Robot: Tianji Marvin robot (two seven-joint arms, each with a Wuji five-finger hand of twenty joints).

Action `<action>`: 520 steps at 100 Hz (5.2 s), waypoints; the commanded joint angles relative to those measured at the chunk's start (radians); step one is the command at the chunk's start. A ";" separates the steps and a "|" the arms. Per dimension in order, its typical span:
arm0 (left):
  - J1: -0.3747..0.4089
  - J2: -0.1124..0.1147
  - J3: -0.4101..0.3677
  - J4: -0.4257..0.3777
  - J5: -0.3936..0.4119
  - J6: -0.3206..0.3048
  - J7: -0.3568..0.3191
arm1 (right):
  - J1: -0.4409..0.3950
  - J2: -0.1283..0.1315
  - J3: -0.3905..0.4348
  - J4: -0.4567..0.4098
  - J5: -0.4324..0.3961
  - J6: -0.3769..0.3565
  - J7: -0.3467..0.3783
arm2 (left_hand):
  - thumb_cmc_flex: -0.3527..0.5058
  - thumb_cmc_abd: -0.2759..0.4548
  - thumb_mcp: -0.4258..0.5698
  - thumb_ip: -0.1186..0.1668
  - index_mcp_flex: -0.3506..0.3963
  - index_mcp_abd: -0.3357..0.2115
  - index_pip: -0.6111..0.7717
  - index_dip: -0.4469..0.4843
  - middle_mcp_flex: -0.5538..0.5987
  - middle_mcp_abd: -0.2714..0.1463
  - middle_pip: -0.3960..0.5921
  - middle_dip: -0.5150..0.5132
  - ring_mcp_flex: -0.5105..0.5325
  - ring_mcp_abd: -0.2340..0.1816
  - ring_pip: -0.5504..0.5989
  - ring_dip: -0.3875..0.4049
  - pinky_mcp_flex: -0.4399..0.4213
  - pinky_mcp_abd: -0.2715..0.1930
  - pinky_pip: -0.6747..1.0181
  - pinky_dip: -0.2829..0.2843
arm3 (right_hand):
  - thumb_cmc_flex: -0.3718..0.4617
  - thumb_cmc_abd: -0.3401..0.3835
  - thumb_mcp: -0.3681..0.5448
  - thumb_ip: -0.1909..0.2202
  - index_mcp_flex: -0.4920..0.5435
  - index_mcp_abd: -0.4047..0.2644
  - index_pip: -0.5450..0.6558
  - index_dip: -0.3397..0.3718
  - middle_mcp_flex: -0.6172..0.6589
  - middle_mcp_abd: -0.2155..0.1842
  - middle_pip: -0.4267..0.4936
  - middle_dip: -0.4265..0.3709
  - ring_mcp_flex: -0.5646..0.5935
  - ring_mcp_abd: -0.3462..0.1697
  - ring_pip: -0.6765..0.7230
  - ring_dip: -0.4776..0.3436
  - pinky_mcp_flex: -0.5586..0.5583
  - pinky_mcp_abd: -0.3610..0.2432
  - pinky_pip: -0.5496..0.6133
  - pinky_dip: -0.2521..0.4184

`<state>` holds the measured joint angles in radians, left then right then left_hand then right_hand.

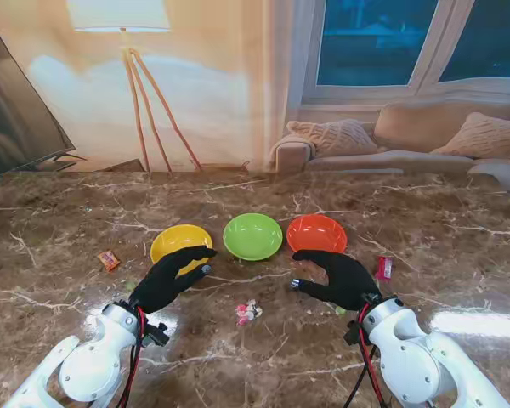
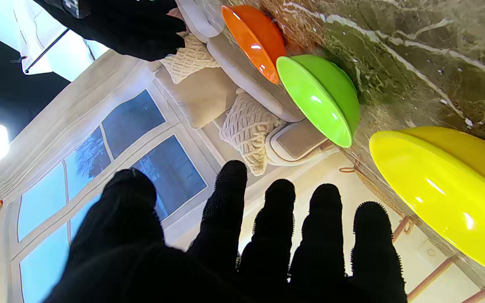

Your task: Portion candies into small dishes

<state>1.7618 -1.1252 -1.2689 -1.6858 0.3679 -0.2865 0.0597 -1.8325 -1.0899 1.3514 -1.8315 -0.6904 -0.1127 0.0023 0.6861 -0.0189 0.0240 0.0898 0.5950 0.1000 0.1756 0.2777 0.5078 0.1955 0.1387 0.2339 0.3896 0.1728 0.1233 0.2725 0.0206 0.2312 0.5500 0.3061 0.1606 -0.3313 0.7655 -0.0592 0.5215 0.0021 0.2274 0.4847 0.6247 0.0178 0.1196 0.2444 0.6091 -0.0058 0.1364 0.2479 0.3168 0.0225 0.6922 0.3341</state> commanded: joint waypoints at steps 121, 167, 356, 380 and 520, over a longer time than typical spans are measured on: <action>-0.023 -0.008 -0.004 0.014 0.033 0.035 0.027 | 0.084 0.033 0.170 0.103 -0.204 0.235 0.196 | -0.001 0.036 -0.002 0.020 0.002 -0.013 0.000 -0.008 -0.033 -0.032 -0.004 -0.018 -0.005 -0.017 -0.011 -0.016 -0.002 -0.007 -0.003 0.007 | -0.001 -0.022 0.087 0.013 0.042 0.006 0.032 -0.005 0.068 -0.006 0.034 0.015 0.077 0.011 0.055 0.025 0.044 0.018 0.091 0.007; -0.012 -0.008 -0.036 0.013 0.030 0.037 0.025 | 0.294 0.044 -0.013 0.329 -0.457 0.565 0.177 | 0.007 0.034 0.001 0.020 0.012 -0.015 0.005 -0.005 -0.018 -0.034 0.002 -0.013 0.005 -0.018 -0.008 -0.014 0.002 -0.003 0.000 0.011 | 0.115 -0.156 -0.086 -0.047 0.092 0.125 0.106 -0.006 0.166 0.046 0.349 0.387 0.191 0.042 0.562 0.451 0.126 0.121 0.390 0.262; -0.005 -0.007 -0.044 0.002 0.028 0.053 0.020 | 0.423 -0.001 -0.229 0.671 -0.170 0.508 -0.128 | 0.021 0.033 0.003 0.020 0.041 -0.034 0.031 0.012 -0.011 -0.037 0.007 -0.011 0.014 -0.020 -0.005 -0.011 0.006 0.005 0.005 0.012 | 0.460 -0.450 0.368 -0.218 0.278 -0.252 0.654 0.099 0.290 -0.018 0.192 0.141 0.316 0.081 0.175 0.080 0.321 0.134 0.352 -0.102; -0.001 -0.008 -0.056 0.001 0.026 0.053 0.019 | 0.395 0.021 -0.192 0.637 -0.263 0.432 -0.107 | 0.022 0.033 0.003 0.020 0.044 -0.036 0.034 0.014 -0.010 -0.036 0.007 -0.011 0.015 -0.019 -0.005 -0.011 0.007 0.006 0.004 0.013 | 0.338 -0.435 0.289 -0.094 0.101 -0.077 0.117 0.010 0.157 -0.045 0.168 0.127 0.183 0.042 0.141 0.096 0.169 0.097 0.278 -0.045; 0.006 -0.009 -0.061 0.001 0.026 0.053 0.026 | 0.368 -0.007 -0.203 0.647 -0.159 0.506 -0.152 | 0.027 0.032 0.003 0.019 0.076 -0.036 0.046 0.023 0.006 -0.042 0.013 -0.009 0.032 -0.019 0.001 -0.007 0.016 0.024 0.006 0.018 | 0.633 -0.797 0.362 -0.256 0.732 -0.410 0.921 0.805 0.633 -0.090 0.314 0.402 0.550 0.032 0.357 0.220 0.450 0.097 0.525 0.147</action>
<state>1.7607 -1.1327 -1.3310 -1.6837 0.3947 -0.2377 0.0853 -1.4234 -1.0762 1.1655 -1.2365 -0.8692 0.3978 -0.1922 0.6972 -0.0187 0.0240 0.0898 0.6483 0.0850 0.2100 0.2826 0.5087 0.1936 0.1401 0.2339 0.4044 0.1728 0.1233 0.2722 0.0355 0.2489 0.5498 0.3096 0.7038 -1.1002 1.1241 -0.2826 1.1778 -0.3431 1.1161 1.2807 1.1160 -0.0453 0.3737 0.5857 0.9516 0.0416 0.3301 0.3404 0.7188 0.0971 1.1420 0.4725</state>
